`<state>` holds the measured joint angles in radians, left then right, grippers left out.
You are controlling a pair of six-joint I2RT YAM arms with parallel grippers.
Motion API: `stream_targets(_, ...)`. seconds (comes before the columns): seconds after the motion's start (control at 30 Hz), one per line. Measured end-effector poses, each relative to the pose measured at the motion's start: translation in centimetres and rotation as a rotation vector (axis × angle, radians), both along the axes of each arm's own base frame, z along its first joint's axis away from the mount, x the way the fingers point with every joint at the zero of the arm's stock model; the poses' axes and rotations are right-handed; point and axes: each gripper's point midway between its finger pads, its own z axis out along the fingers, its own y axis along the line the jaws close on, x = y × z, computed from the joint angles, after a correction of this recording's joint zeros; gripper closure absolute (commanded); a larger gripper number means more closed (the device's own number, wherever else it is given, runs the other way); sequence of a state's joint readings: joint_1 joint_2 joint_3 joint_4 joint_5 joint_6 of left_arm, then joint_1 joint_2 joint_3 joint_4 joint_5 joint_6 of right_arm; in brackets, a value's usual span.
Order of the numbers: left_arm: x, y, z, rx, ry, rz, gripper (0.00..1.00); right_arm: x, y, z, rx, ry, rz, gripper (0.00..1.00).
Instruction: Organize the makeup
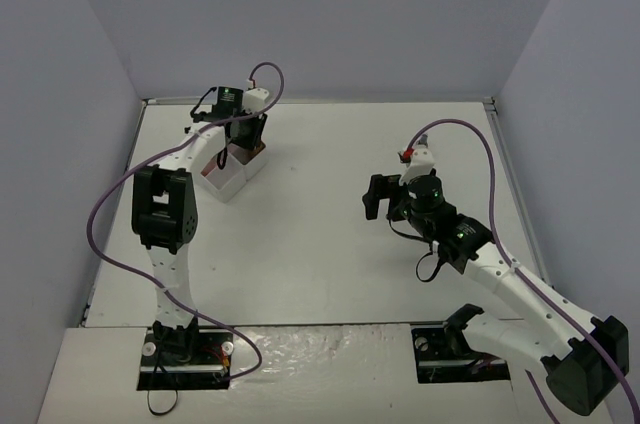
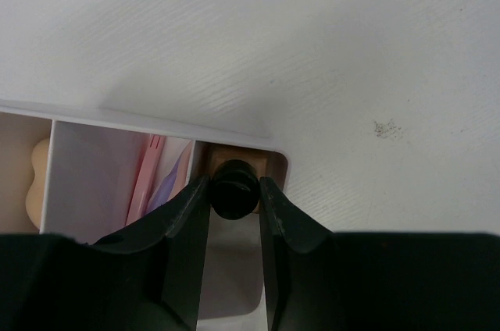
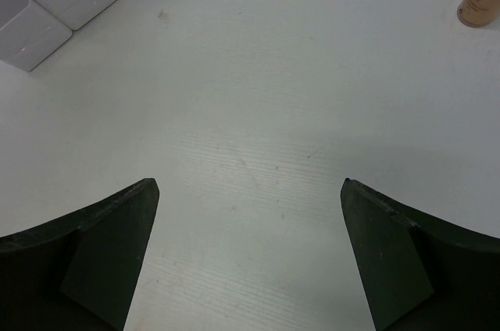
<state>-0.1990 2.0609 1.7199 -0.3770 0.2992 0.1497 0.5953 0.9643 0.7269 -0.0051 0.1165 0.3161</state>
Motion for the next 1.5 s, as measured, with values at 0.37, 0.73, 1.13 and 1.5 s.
stream_targets(0.37,0.3,-0.4,-0.2,-0.018,-0.017,-0.01,0.46,0.1,0.0,-0.3,-0.005,0.007,0.0,0.0)
stream_targets(0.73,0.1,-1.1,1.5,-0.075,-0.023,0.021,0.18,0.4,-0.2,-0.3,-0.018,0.006,-0.015,0.0)
stream_targets(1.13,-2.9,-0.1,15.0,-0.249,-0.211,0.181,0.12,7.4,-5.5,2.5,-0.044,-0.018,-0.268,0.05)
stream_targets(1.5,-11.5,1.9,14.1,-0.283,-0.105,0.297,0.12,15.3,-14.5,-4.8,-0.087,0.116,-0.511,0.16)
